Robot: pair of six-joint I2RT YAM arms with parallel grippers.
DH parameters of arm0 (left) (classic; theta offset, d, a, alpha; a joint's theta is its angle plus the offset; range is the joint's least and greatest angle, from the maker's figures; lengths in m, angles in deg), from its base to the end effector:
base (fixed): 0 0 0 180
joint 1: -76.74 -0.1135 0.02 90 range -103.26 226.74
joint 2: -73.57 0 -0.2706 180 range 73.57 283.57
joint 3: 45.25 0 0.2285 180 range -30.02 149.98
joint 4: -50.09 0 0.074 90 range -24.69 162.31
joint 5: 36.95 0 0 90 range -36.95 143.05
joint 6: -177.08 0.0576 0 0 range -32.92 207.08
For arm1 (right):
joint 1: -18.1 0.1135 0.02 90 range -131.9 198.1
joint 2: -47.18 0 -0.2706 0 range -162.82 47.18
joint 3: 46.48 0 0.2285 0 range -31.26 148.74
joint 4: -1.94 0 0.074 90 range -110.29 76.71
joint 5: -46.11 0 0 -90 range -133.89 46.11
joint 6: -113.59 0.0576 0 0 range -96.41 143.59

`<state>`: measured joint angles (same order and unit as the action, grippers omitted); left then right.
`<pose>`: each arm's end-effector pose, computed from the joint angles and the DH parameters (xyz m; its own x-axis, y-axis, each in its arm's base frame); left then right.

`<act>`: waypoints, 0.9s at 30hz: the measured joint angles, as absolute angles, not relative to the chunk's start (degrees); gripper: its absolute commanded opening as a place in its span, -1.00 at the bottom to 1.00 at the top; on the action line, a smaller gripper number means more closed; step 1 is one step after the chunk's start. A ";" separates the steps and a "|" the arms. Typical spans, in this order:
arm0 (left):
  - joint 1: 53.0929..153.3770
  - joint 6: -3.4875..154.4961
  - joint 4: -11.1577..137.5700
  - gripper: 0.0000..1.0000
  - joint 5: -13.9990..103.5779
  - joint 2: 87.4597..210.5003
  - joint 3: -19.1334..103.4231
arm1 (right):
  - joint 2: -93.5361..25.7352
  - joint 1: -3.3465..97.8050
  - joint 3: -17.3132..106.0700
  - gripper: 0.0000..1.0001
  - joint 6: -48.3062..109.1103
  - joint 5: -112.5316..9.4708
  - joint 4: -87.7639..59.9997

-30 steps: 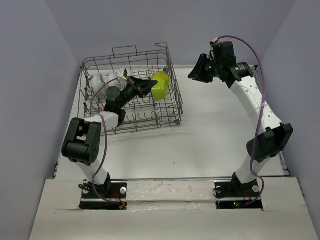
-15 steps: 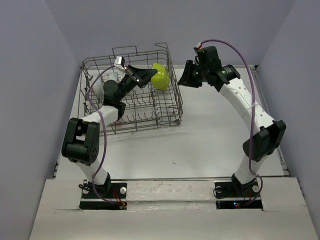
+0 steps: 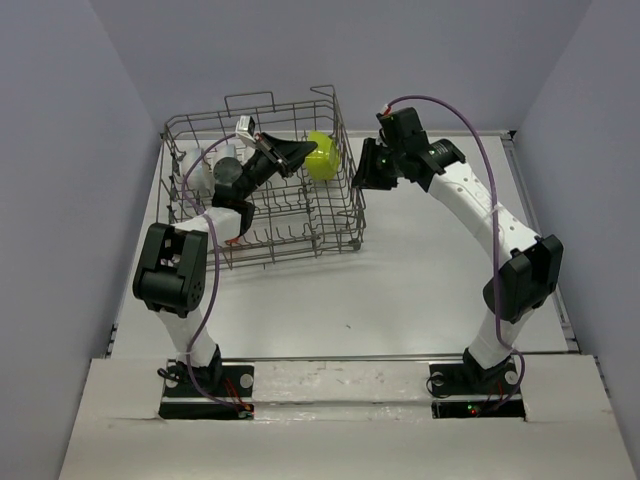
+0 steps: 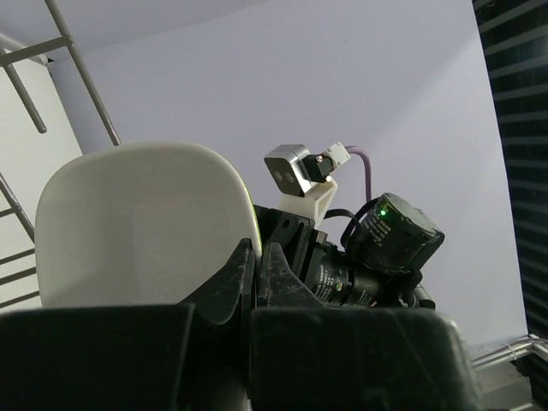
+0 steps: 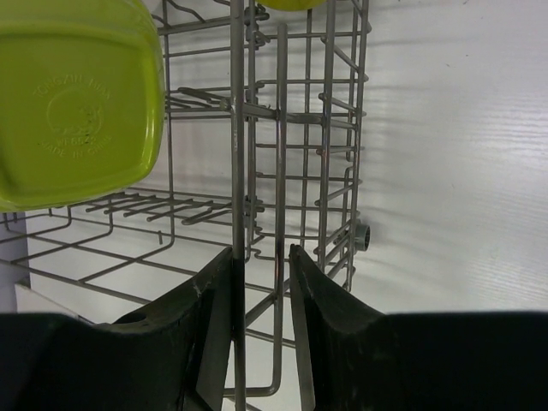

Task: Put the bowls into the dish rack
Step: Place the upside down bowl on the dish rack.

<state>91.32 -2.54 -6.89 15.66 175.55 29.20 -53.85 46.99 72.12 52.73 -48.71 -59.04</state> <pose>0.3619 -0.1303 0.3315 -0.7086 -0.6366 -0.3043 0.4805 -0.1195 -0.8688 0.3348 0.1903 0.3578 -0.7860 0.1205 -0.6064 -0.1742 0.8979 0.4042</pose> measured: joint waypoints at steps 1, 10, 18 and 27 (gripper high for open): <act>91.28 -2.50 -6.92 -1.00 15.66 175.55 29.20 | -53.81 47.05 72.05 -0.30 52.71 -48.62 -58.93; 91.26 -0.38 -3.99 -1.00 15.53 175.63 29.52 | -53.79 48.32 70.83 -0.85 53.06 -47.92 -56.25; 91.26 2.75 4.60 -1.00 14.46 175.90 32.10 | -52.52 48.63 68.64 -0.99 54.85 -46.65 -54.30; 91.26 3.89 9.91 -1.00 14.18 177.56 33.24 | -51.95 48.63 67.85 -0.99 55.05 -46.11 -53.62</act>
